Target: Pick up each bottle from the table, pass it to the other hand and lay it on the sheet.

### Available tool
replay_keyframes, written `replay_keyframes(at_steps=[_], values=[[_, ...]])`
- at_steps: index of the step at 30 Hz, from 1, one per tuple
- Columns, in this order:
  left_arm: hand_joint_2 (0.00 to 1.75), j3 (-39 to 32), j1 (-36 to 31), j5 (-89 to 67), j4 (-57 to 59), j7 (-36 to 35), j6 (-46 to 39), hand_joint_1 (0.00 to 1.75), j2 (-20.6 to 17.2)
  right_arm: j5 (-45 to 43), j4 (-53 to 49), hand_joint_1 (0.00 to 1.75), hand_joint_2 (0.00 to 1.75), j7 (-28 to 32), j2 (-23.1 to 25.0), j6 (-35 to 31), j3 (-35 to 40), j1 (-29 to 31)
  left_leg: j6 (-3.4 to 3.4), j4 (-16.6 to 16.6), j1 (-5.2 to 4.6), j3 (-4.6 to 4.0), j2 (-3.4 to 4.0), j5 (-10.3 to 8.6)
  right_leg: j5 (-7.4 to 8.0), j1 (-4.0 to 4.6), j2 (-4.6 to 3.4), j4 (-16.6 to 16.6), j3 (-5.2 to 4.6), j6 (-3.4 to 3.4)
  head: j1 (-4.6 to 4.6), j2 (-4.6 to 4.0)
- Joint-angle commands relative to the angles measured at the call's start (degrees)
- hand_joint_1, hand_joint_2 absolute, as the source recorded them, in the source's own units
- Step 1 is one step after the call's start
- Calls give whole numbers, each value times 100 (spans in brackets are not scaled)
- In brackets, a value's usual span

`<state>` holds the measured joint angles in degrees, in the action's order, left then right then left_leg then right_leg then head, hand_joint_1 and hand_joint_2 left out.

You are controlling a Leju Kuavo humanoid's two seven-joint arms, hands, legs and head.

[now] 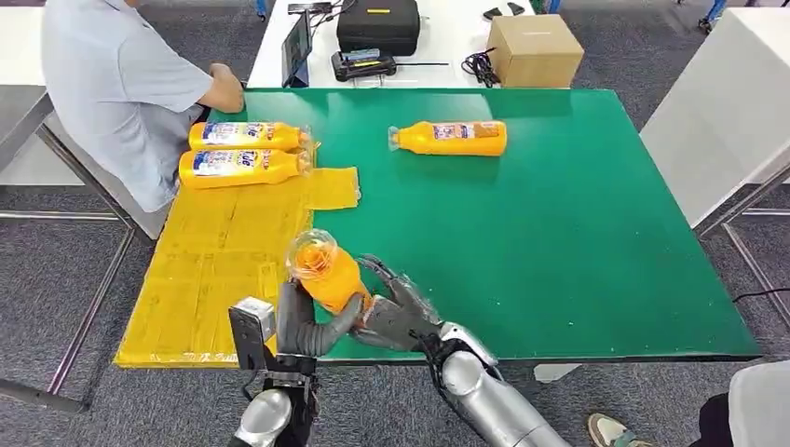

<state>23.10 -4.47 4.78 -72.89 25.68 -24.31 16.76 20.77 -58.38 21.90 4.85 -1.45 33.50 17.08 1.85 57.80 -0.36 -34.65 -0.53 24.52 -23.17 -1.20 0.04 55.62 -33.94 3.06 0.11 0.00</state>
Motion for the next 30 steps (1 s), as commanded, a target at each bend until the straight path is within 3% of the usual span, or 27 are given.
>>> replay_keyframes(at_steps=[1, 5, 7, 13, 16, 24, 30], values=[[175, -528, 144, 84, -401, -79, 14, 175, -196, 306, -441, 0, 175, -10, 144, -793, -786, -460, -12, -4, 6, 22, 14, 10, -6, 7, -10, -4, 18, -14, 2, 0], [175, -457, 104, -424, -395, 140, -445, 175, -322, 211, -770, 0, 175, 194, 109, -874, -1067, -667, -13, -2, 7, 22, 3, 10, -11, 7, 3, -1, 22, -15, 0, 0], [175, -290, -73, -1950, -117, 213, -1434, 175, -471, 219, -983, 0, 175, 283, 133, -854, -1202, -794, -7, -3, 2, 8, 0, 3, -4, 2, 3, -2, 8, -8, 0, 0], [175, -1006, -439, -6278, 639, -1052, -1569, 175, -399, 339, -875, 0, 175, 364, 228, -467, -1240, -602, -10, -6, 4, 15, 7, 2, -1, 5, -3, -4, 13, -12, 0, 0], [175, -1204, -902, -7078, 1218, -1259, -1569, 175, -450, 272, -658, 0, 175, 416, 285, -284, -1226, -356, -9, -5, 2, 14, 10, 1, 1, 2, -7, -3, 11, -10, 0, 0], [175, -1210, -1190, -7384, 1526, -1371, -1569, 175, -481, 275, -662, 0, 175, 431, 284, -258, -1211, -284, -13, -3, 10, 24, 13, -2, -2, 10, -7, -4, 23, -15, 0, 0], [175, -523, -1947, -7401, 2771, -1410, -1198, 175, -895, 158, -775, 0, 175, 508, 275, -73, -1148, -237, -14, 0, 8, 20, -3, -4, -6, 8, 8, 3, 22, -16, -2, 0]])
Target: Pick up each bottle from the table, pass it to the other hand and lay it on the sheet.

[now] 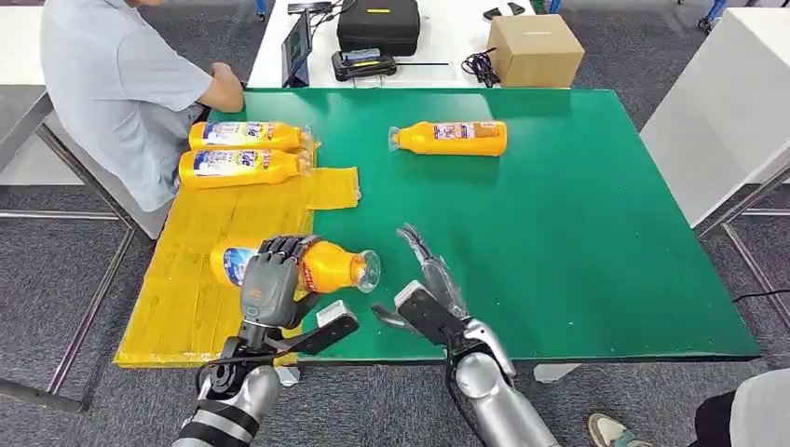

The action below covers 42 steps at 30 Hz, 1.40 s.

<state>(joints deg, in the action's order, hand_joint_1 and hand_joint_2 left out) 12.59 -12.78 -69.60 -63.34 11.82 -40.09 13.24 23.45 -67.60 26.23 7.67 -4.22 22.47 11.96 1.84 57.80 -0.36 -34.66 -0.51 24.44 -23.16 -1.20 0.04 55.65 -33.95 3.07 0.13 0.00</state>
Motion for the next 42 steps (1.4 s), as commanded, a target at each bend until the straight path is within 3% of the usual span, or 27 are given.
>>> replay_keyframes(at_steps=[1, 12, 23, 24, 25, 26, 31, 42], values=[[175, 587, -1218, -27, 2009, -176, 439, 175, -613, -145, 127, 0, 175, 76, -10, 246, -39, 263, -14, -2, 9, 21, -1, 4, -5, 10, 5, -3, 23, -16, -2, 0], [175, 522, -1723, -621, 3165, -1013, 649, 175, -949, -183, 46, 0, 175, 86, -6, 311, -80, 222, -14, -2, 12, 24, 14, 8, -5, 12, -9, -1, 20, -17, -2, 0], [175, 416, -1794, -821, 3169, -1309, 839, 175, -885, -178, 0, 0, 175, 74, -58, 314, -191, 155, -13, 4, 12, 16, 5, 7, -6, 12, -1, 2, 17, -16, -2, 0], [175, 333, -1796, -710, 3137, -1191, 928, 166, -819, -170, 0, 0, 175, 85, -38, 339, -219, 127, -10, 1, 8, 10, 3, 3, -3, 8, 1, 0, 11, -11, -2, 0], [175, 327, -1804, -696, 3149, -1176, 973, 45, -796, -163, 5, 0, 175, 90, -35, 347, -213, 121, -9, 1, 8, 7, 3, 2, -1, 8, 0, -1, 8, -10, -2, 0], [175, 362, -1816, -757, 3163, -1228, 991, 5, -789, -150, 15, 0, 175, 95, -31, 356, -205, 117, -13, 2, 12, 14, 1, 5, -4, 12, 3, 0, 16, -15, -4, 0], [175, 77, -1857, -225, 3319, -927, 1604, 0, -645, -91, -40, 0, 175, 103, -34, 322, -235, 66, -13, 5, 13, 21, 0, 9, -9, 13, 6, 3, 21, -16, -2, 0], [175, 69, -1854, -198, 3315, -907, 1631, 0, -641, -98, -77, 0, 175, 101, -46, 326, -253, 44, -6, -3, 3, 16, 3, 0, -1, 2, -1, -1, 14, -6, -4, 0]])
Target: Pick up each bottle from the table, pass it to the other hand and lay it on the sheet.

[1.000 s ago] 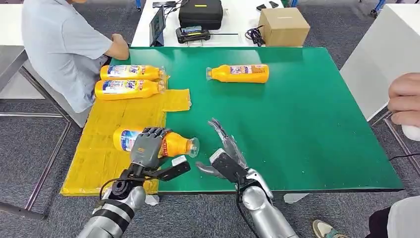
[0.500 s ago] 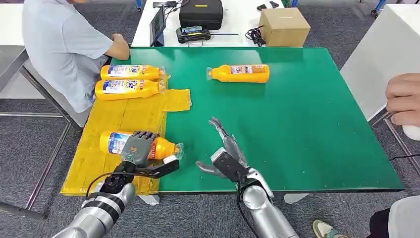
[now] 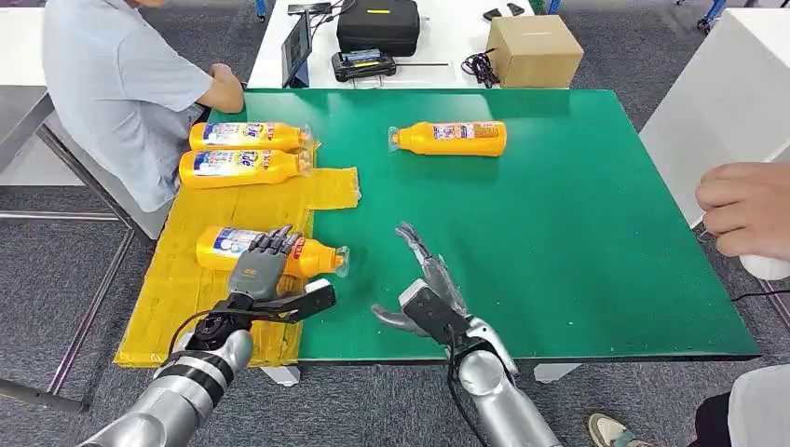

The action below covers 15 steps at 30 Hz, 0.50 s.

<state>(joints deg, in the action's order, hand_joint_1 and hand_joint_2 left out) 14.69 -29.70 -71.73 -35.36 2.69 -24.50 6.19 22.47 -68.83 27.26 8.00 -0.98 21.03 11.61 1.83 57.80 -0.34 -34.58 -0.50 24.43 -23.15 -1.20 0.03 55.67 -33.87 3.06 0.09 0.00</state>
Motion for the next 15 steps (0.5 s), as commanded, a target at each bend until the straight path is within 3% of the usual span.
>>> replay_keyframes(at_steps=[1, 5, 15], values=[[175, -141, -162, 16, 518, 6, 72, 0, 64, 0, 45, 0, 175, -2, -79, 3, -109, 80, -5, -3, 1, 8, 2, 2, -1, 2, 0, -3, 7, -6, 0, 0], [175, -213, -278, 206, 815, -102, 492, 0, -14, 107, 8, 0, 175, -8, -107, -45, -204, 152, -15, 1, 10, 24, 9, 11, -8, 12, -4, -3, 25, -18, 2, 0], [175, -234, -256, 226, 727, -43, 192, 0, -8, 194, 52, 0, 175, -1, -104, -23, -213, 146, -12, -2, 10, 33, 17, 8, -1, 11, -13, -7, 33, -15, 2, 0]])
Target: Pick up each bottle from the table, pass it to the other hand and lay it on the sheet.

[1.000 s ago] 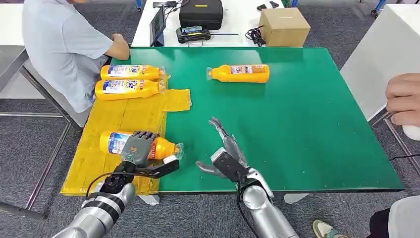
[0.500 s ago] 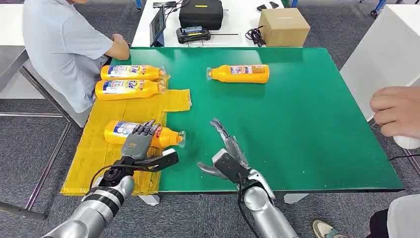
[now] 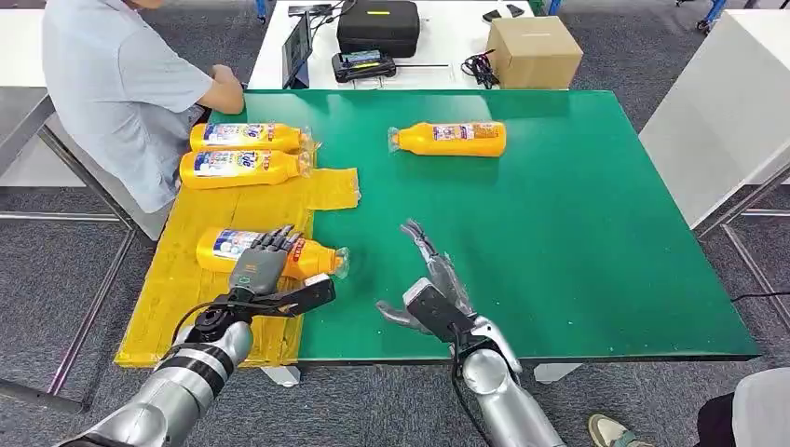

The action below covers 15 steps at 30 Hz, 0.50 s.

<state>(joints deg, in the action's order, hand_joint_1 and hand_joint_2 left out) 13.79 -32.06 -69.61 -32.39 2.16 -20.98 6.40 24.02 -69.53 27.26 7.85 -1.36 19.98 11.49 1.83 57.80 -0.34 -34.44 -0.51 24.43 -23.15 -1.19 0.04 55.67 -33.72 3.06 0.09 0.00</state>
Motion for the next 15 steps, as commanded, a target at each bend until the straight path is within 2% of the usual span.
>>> replay_keyframes(at_steps=[1, 5, 6, 11, 15], values=[[175, -135, 5, 5, 349, 49, -279, 0, -14, 53, 125, 0, 175, 4, -92, 9, -109, 160, -10, -5, 5, 22, 14, 5, -1, 6, -10, -6, 19, -13, 2, 0], [175, -75, 187, 202, -225, 400, -457, 0, 161, 92, 110, 0, 175, 34, -81, -30, -149, 114, -8, -1, 6, 20, 7, 5, -2, 7, -4, -4, 20, -10, 2, 0], [175, -11, 326, 370, -633, 660, -698, 0, 220, -128, 90, 0, 175, 130, -42, 74, -244, 84, -13, 1, 10, 24, 9, 8, -4, 12, -4, -4, 24, -16, 2, 0], [175, 516, 843, 385, -2057, 698, -1094, 0, 302, -140, -8, 0, 175, 160, -26, -14, -358, -46, -14, 9, 15, 23, -8, 19, -18, 17, 15, -4, 31, -18, 0, 0], [175, 838, 1246, 460, -3045, 780, -1330, 0, 318, -170, -80, 0, 175, 209, 33, -122, -452, -154, -5, 3, 3, -5, -5, 7, -8, 4, 7, -2, -1, -6, 0, 0]])
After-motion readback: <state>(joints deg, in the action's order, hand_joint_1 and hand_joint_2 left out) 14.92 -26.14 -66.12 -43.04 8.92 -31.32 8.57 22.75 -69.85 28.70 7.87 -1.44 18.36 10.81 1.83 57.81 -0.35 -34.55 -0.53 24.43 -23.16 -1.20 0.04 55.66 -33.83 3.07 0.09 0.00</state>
